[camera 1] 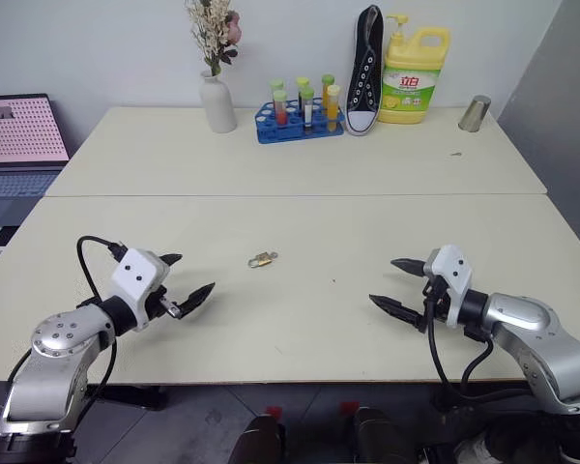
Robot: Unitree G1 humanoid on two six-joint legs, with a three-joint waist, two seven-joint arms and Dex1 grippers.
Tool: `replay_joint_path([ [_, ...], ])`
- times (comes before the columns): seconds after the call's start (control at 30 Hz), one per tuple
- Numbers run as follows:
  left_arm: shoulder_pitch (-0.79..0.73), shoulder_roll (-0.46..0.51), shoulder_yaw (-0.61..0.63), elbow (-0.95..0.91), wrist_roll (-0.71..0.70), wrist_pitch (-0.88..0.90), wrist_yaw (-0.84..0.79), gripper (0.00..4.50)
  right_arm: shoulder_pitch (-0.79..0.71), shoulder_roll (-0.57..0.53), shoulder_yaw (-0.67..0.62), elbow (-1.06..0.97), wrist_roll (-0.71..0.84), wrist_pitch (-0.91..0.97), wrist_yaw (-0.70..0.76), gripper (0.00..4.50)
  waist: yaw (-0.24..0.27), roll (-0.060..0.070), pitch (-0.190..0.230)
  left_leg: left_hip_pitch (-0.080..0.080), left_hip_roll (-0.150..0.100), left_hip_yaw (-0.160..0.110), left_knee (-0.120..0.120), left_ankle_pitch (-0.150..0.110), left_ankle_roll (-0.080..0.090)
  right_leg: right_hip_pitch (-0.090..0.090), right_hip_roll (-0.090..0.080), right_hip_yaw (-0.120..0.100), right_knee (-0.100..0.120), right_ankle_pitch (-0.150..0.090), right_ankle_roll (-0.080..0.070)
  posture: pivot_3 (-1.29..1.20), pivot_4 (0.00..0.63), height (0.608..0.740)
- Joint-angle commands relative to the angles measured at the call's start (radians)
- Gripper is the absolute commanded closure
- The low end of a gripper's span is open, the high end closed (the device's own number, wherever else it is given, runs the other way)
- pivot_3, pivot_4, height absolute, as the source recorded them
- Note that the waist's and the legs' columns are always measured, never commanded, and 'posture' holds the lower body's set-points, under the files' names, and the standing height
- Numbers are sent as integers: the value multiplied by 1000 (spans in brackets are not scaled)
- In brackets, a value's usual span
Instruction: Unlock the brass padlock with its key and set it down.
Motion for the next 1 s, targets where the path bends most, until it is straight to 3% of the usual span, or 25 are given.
replay_joint_path([
  [0.03,10,-16,16,-19,-9,-25,5,0,-26,-6,-16,-18,15,-7,13,50,0,0,0,0,0,0,0,0,0,0,0,0,0,0,0,0,150,740],
  [0.33,-30,-22,-35,95,65,-87,1,0,-36,-6,-7,-26,12,37,4,50,1,0,0,0,0,0,0,0,0,0,0,0,0,0,0,0,150,740],
  [0.47,-59,-14,-36,125,-94,-48,-204,0,-43,-15,-1,-78,34,125,-10,50,1,0,0,-1,0,0,0,0,0,0,0,0,0,0,0,0,150,740],
  [0.7,-262,-38,-153,302,25,-136,-223,0,-80,-9,-25,-157,129,330,-62,50,2,0,0,-1,-1,-1,1,0,0,-1,0,-1,0,0,0,0,150,740],
  [1.0,-551,-151,-297,642,160,-253,-222,0,-140,22,-20,-206,178,507,-178,50,2,-1,0,-3,-2,-2,2,0,0,-2,0,-2,1,0,0,0,150,740],
])
